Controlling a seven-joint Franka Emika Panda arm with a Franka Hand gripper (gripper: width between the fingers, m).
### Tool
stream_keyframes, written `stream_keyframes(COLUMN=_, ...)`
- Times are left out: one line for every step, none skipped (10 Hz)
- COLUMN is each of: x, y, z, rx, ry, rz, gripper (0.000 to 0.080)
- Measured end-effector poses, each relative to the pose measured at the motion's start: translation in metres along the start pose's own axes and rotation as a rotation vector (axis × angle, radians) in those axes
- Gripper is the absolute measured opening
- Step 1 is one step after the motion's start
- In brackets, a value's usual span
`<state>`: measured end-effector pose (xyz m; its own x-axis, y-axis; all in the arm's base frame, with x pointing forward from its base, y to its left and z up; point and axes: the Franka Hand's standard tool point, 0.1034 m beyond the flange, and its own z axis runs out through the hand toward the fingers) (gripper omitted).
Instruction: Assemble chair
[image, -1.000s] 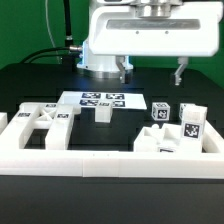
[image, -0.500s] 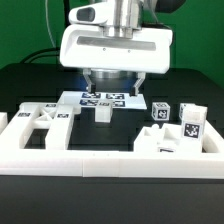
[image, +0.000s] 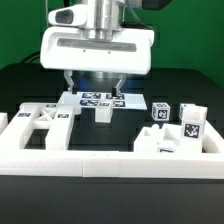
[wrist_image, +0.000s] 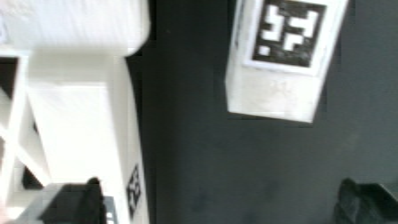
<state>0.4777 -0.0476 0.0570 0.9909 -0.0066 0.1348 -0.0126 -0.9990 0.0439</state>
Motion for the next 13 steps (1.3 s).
stream_keyframes(x=0.001, y=-0.005, z=0.0, rx=0.0, ry=0.005, rz=-0.012, gripper=0.0649)
stream_keyframes(x=0.0, y=-0.005, z=0.001, rx=0.001, ry=0.001, rz=-0.012, gripper=0.0649)
stream_keyframes(x=-0.006, y=-0.01, z=0.003, rx=0.027, ry=-0.075, rz=-0.003, gripper=0.0649)
stream_keyframes(x=-0.007, y=-0.014, z=0.003, rx=0.063, ry=-0.175, rz=0.027, gripper=0.0649)
stream_keyframes(x=-0.004, y=-0.009, z=0.005, rx=0.081, ry=-0.23, rz=0.052, gripper=0.0649)
stream_keyframes(x=-0.004, y=-0.013, z=0.007, rx=0.099, ry=-0.287, rz=0.051, gripper=0.0649)
stream_keyframes(x=-0.008, y=-0.018, z=0.006, rx=0.117, ry=-0.369, rz=0.045, gripper=0.0649)
stream_keyframes(x=-0.007, y=-0.019, z=0.006, rx=0.13, ry=-0.434, rz=0.04, gripper=0.0649)
stream_keyframes(x=-0.008, y=-0.019, z=0.008, rx=0.131, ry=-0.483, rz=0.043, gripper=0.0649)
stream_keyframes(x=-0.016, y=-0.016, z=0.008, rx=0.106, ry=-0.625, rz=0.043, gripper=0.0649)
stream_keyframes(x=-0.012, y=-0.017, z=0.01, rx=0.11, ry=-0.679, rz=0.039, gripper=0.0649)
stream_keyframes(x=-0.017, y=-0.018, z=0.009, rx=0.118, ry=-0.75, rz=0.037, gripper=0.0649)
stream_keyframes(x=-0.022, y=-0.019, z=0.008, rx=0.13, ry=-0.862, rz=0.038, gripper=0.0649)
